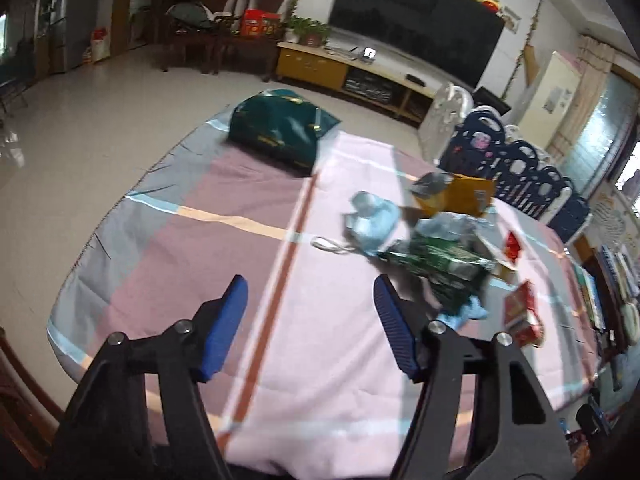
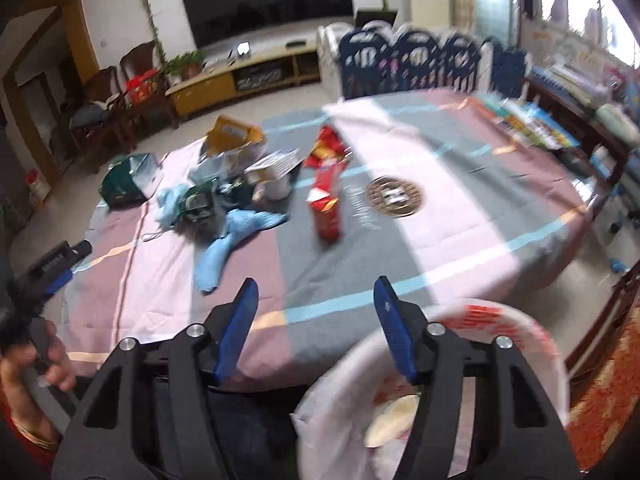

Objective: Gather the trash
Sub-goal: 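Reach to the table and grasp the blue cloth with the right gripper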

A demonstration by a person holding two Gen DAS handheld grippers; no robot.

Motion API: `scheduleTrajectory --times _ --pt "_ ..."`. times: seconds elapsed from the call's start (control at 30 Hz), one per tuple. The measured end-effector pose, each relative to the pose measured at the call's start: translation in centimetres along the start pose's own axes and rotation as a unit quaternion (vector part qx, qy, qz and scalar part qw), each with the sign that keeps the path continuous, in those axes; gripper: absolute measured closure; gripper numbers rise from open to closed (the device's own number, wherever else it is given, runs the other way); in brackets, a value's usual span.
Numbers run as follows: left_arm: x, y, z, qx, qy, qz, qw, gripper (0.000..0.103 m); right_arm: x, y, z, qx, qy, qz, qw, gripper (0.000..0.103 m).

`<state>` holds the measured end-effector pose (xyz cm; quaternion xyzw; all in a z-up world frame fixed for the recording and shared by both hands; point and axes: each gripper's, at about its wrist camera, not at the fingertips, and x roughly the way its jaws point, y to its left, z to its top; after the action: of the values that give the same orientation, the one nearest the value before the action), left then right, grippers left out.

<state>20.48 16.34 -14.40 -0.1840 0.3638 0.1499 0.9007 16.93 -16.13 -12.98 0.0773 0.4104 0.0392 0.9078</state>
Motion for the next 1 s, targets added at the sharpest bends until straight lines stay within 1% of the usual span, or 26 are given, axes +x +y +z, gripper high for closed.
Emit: scheduleTrajectory --times 0.07,0.1,0.13,0.17,0.2,0.23,0.27,0.3,0.37,0.4,0.43,0.47,0.53,0.57,0.6,0.67,0.7,0.73,0.77,0.8,0.83,0.87,0.9,0.93,0.97,1.0 --pt "1.4 1.0 -0.5 -0.003 0.002 0.032 0.9995 0.035 2.3 1.6 1.4 -0.003 0.012 0.021 1.000 0.043" --pt "2.0 1.5 -0.7 -0.020 0.016 0.039 0.9989 0.034 3.5 2.6 2.3 -0.012 0.015 0.029 0.999 0.043" --pt "2.1 1.9 -0.5 -0.037 0.024 0.020 0.9988 0.027 4.8 4.0 3.2 -0.030 0.016 0.032 0.999 0.042" --pt "2.2 2.1 -0.3 -0.040 0.021 0.007 0.9989 0.022 6.0 5.6 4.1 -0.058 0.018 0.032 0.998 0.037" --pt "2.2 2.1 -0.3 -0.037 0.017 0.009 0.9991 0.018 7.3 7.1 4.9 -0.085 0.018 0.035 0.996 0.033" --pt "2.1 2.1 -0.2 -0.033 0.012 0.013 0.9993 0.018 8.4 8.3 5.5 -0.104 0.019 0.039 0.994 0.028" --pt "2.3 2.2 -0.2 -0.030 0.011 0.012 0.9994 0.018 10.3 9.6 6.7 -0.115 0.025 0.044 0.992 0.028" --pt "2.5 2.2 -0.2 -0.030 0.015 0.012 0.9994 0.018 11.5 10.2 7.5 -0.114 0.031 0.048 0.992 0.028" --pt "2.9 2.5 -0.2 -0.034 0.022 0.014 0.9991 0.018 14.4 11.2 8.9 -0.104 0.055 0.063 0.991 0.028" --pt "2.9 2.9 -0.1 -0.043 0.022 0.015 0.9987 0.018 15.5 11.3 9.3 -0.095 0.063 0.062 0.991 0.028" --pt "2.9 3.5 0.0 -0.058 0.021 0.015 0.9980 0.018 16.5 11.5 9.6 -0.085 0.070 0.074 0.991 0.037" --pt "2.8 4.0 0.0 -0.073 0.019 0.017 0.9970 0.018 17.1 11.8 9.5 -0.085 0.079 0.096 0.989 0.057" --pt "2.3 5.6 0.1 -0.117 0.010 0.019 0.9929 0.018 17.3 12.6 8.7 -0.094 0.112 0.139 0.980 0.073" --pt "2.2 6.5 0.2 -0.141 0.003 0.020 0.9897 0.018 16.9 13.1 8.2 -0.103 0.118 0.163 0.974 0.077" --pt "2.0 7.3 0.2 -0.163 -0.002 0.020 0.9865 0.018 16.2 13.6 7.5 -0.119 0.126 0.185 0.967 0.078" --pt "1.9 8.5 0.1 -0.197 -0.004 0.022 0.9801 0.018 14.3 15.0 5.6 -0.177 0.153 0.250 0.940 0.078" --pt "1.9 8.8 0.1 -0.207 -0.003 0.020 0.9781 0.018 13.5 15.3 4.8 -0.200 0.163 0.272 0.927 0.075" --pt "2.0 9.0 0.0 -0.213 0.002 0.015 0.9769 0.018 12.7 15.3 4.3 -0.214 0.167 0.286 0.919 0.057" --pt "2.2 9.0 0.0 -0.214 0.008 0.012 0.9767 0.018 11.9 15.0 4.0 -0.222 0.160 0.291 0.917 0.029" --pt "2.4 8.9 0.0 -0.212 0.013 0.011 0.9770 0.018 11.3 14.2 4.2 -0.215 0.140 0.285 0.923 0.022" --pt "2.4 8.7 0.0 -0.208 0.015 0.010 0.9779 0.018 11.1 13.1 4.9 -0.197 0.121 0.273 0.934 0.021" --pt "2.4 8.4 0.0 -0.201 0.015 0.009 0.9794 0.018 11.5 12.2 5.5 -0.175 0.114 0.255 0.944 0.022" --pt "2.4 8.2 -0.1 -0.196 0.015 0.008 0.9805 0.018 12.3 11.0 6.2 -0.142 0.110 0.218 0.959 0.022" --pt "2.5 7.9 -0.1 -0.188 0.017 0.006 0.9820 0.018 13.7 9.7 7.1 -0.101 0.115 0.165 0.974 0.023" --pt "2.6 7.6 -0.1 -0.182 0.020 0.004 0.9831 0.018 14.9 9.0 7.4 -0.081 0.125 0.127 0.981 0.026" --pt "2.7 7.3 -0.1 -0.175 0.023 0.002 0.9843 0.018 16.2 8.6 7.5 -0.067 0.135 0.084 0.985 0.026"
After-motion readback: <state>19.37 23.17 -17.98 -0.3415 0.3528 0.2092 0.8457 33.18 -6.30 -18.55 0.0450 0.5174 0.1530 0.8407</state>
